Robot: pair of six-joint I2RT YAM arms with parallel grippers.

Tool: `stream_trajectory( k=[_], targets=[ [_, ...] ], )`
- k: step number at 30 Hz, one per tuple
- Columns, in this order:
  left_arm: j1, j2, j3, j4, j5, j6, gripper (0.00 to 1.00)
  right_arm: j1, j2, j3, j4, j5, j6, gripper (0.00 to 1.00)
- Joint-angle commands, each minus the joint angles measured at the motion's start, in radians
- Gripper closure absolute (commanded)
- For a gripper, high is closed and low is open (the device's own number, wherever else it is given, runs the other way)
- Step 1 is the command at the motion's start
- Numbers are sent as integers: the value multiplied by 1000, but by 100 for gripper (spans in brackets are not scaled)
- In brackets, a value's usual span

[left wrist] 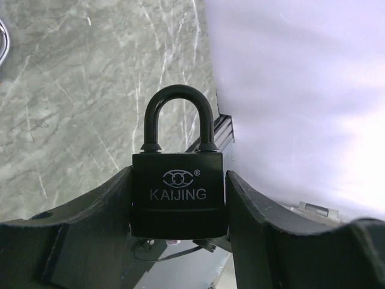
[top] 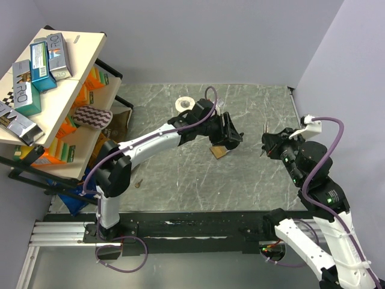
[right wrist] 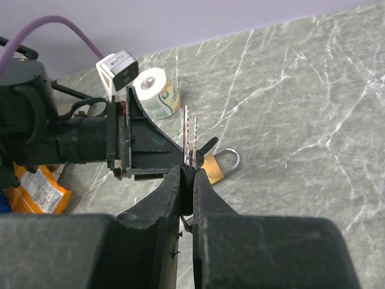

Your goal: Unlock with the key

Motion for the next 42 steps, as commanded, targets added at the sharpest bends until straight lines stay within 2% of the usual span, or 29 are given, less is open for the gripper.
stream_trajectory(
  k=[1, 5, 6, 8, 9, 11, 17, 20, 26, 29, 33, 42],
  targets=[
    [5, -86, 10, 44, -29, -30, 99, 0, 18, 22, 76, -27, -14, 100],
    [4, -71, 129, -197, -209, 161, 99, -1, 35, 25, 84, -36, -20, 100],
    [4, -74, 138, -289, -313, 192, 99, -1, 37, 23, 85, -36, -22, 100],
    [4, -97, 140, -350, -394, 276, 99, -1, 37, 14, 93, -36, -20, 100],
    [4, -105, 140, -422, -502, 303, 99, -1, 34, 11, 102, -38, -20, 100],
    [-2, -123, 137, -492, -605, 379, 99, -1, 37, -3, 111, -45, -23, 100],
    [-36, -99, 154, -748, -962, 536, 99, 0, 66, -49, 150, -102, -34, 100],
    [-54, -56, 161, -870, -1096, 558, 99, -1, 78, -70, 185, -197, -43, 100],
    [-61, -17, 139, -934, -1165, 558, 99, -1, 71, -145, 346, -539, -63, 100],
    [-61, -2, 152, -964, -1193, 544, 99, 0, 95, -147, 354, -672, -54, 100],
    [-61, 6, 172, -984, -1195, 545, 99, 0, 127, -162, 380, -740, -31, 100],
    [-59, -5, 174, -1044, -1219, 518, 99, 0, 156, -239, 446, -789, 47, 100]
  ],
)
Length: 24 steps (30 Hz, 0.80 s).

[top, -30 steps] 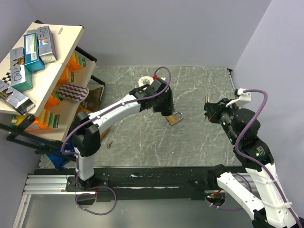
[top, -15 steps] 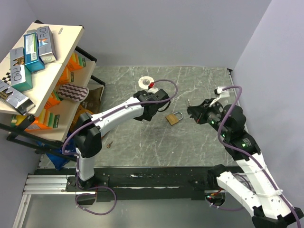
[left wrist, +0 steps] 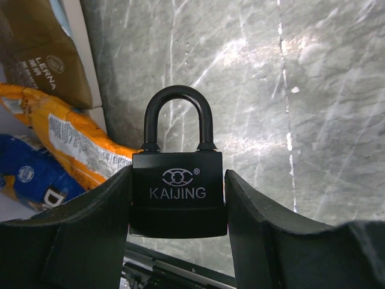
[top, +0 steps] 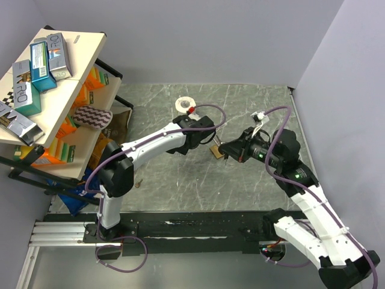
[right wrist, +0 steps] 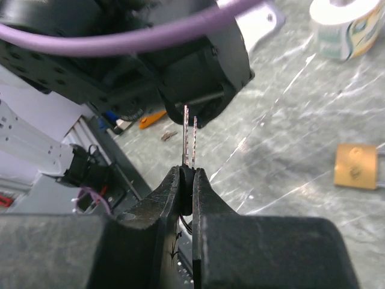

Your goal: Unlock with the key

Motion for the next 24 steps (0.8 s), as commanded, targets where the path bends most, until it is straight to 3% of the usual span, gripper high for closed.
stream_trajectory(
  k=[1, 14, 19, 24],
  targets=[
    [-2, -41, 55, -63, -79, -9, 99, -1, 5, -41, 95, -51, 57, 100],
    [50, -155, 49, 38, 147, -102, 99, -1, 75, -150, 122, -71, 74, 100],
    [76, -285, -148, 269, 293, -173, 99, -1, 107, -170, 76, -19, 62, 100],
    [79, -230, -270, 311, 208, -207, 99, -3, 115, -162, 66, 7, 56, 100]
  ],
)
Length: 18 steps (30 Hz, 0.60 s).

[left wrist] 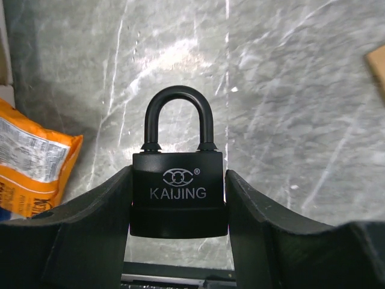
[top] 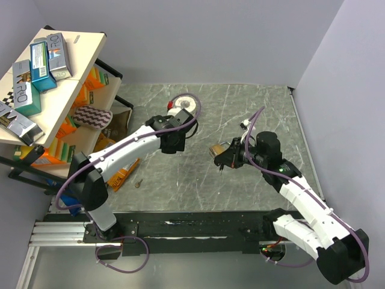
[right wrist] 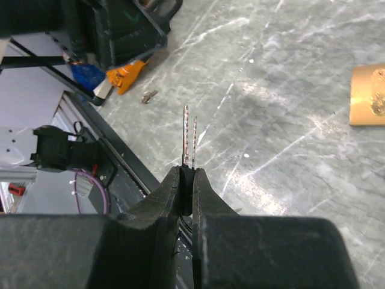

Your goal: Unlock with the key

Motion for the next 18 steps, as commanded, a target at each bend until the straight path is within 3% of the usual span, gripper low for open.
stream_trajectory(
  k=[1, 6, 18],
  targets=[
    [0, 66, -83, 105, -42, -60, 99, -1, -9, 12, 8, 39, -15, 100],
    [5, 87, -186, 297, 42, -60, 99, -3, -42, 5, -6, 62, -17, 100],
    [6, 270, -198, 360, 115, -33, 99, -3, -64, 14, -13, 86, -23, 100]
  ],
)
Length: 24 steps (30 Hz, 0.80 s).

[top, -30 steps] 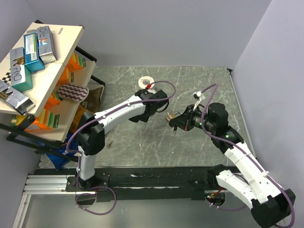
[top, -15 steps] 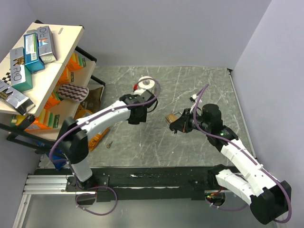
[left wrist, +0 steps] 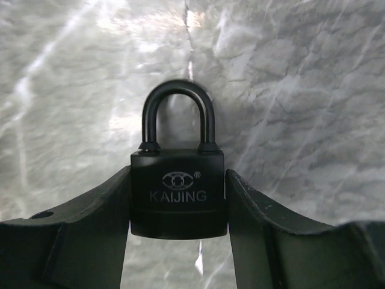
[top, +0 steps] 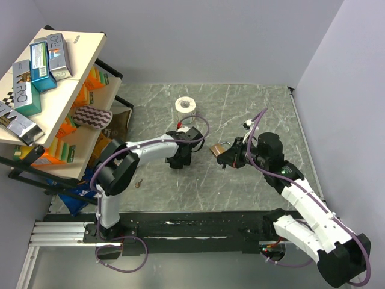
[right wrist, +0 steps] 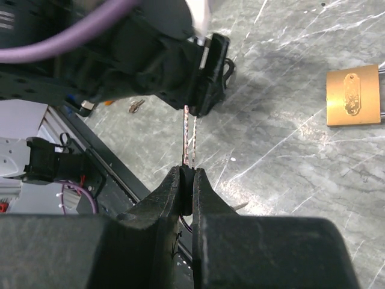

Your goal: Unlock with the key

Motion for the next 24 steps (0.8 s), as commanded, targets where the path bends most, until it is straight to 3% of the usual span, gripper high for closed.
stream_trajectory(
  k=[1, 6, 7, 8, 14, 21, 24],
  targets=[
    [5, 48, 8, 58, 80, -5, 99, -3, -29, 14, 12, 18, -12, 100],
    [5, 34, 17, 67, 159, -14, 64, -3, -43, 11, 5, 29, -13, 100],
    [5, 20, 27, 63, 164, -20, 54, -1, -46, 9, 6, 31, -12, 100],
    [5, 8, 31, 58, 173, -22, 37, -3, -47, 8, 6, 31, -10, 100],
    [8, -118, 58, 41, 181, -56, 1, -1, -51, 8, 6, 34, -4, 100],
    [11, -291, 51, 49, 156, -115, 4, -9, -54, 23, 37, -12, 19, 100],
    [20, -403, -3, 154, 179, -125, 4, -18, -44, 17, 97, -109, 45, 100]
  ],
)
